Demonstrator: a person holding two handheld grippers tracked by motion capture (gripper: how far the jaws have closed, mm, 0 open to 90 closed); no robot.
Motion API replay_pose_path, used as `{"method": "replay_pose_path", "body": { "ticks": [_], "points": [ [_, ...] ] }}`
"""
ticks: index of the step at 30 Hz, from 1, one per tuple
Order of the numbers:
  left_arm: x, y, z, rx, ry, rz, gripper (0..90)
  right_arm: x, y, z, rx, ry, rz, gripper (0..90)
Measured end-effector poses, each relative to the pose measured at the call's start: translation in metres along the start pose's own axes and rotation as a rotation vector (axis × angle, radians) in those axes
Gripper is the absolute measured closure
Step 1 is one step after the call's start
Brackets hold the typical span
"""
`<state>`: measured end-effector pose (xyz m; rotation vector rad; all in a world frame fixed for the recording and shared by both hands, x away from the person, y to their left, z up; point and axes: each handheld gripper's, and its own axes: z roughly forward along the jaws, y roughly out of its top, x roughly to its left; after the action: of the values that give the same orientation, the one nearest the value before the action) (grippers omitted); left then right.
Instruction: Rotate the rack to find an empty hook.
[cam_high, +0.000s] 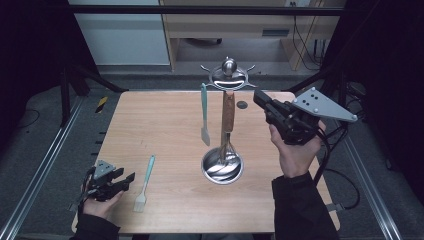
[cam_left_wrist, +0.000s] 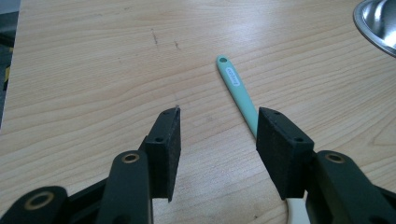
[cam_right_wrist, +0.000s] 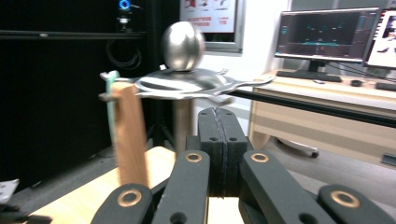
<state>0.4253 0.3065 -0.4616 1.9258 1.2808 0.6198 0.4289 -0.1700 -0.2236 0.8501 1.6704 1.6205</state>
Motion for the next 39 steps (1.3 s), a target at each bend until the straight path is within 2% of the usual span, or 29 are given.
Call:
{"method": "replay_pose_path", "body": {
  "ticks": [3,10,16,20,32,39],
  "points": [
    [0.0,0.0,0.0,-0.002,0.0,-0.001,49.7,-0.006,0.003,0.003,0.001,-0.016,0.006,90.0],
    [0.001,0.0,0.0,-0.002,0.0,-0.001,49.7,-0.009,0.002,0.002,0.008,-0.023,0.004,90.0],
    [0.0,0.0,0.0,0.003,0.001,0.005,49.8,-0.017,0.0,0.005,0.005,-0.042,0.021,90.0],
    [0.001,0.0,0.0,-0.001,0.0,-0.001,49.8,-0.019,0.005,0.009,0.001,-0.037,0.01,90.0],
    [0.0,0.0,0.0,0.005,-0.001,-0.001,49.8,-0.014,0.007,0.004,-0.011,0.025,-0.011,90.0],
    [0.0,0.0,0.0,0.001,0.001,0.001,49.8,-0.014,0.008,0.002,-0.006,0.028,-0.018,90.0]
  ]
}}
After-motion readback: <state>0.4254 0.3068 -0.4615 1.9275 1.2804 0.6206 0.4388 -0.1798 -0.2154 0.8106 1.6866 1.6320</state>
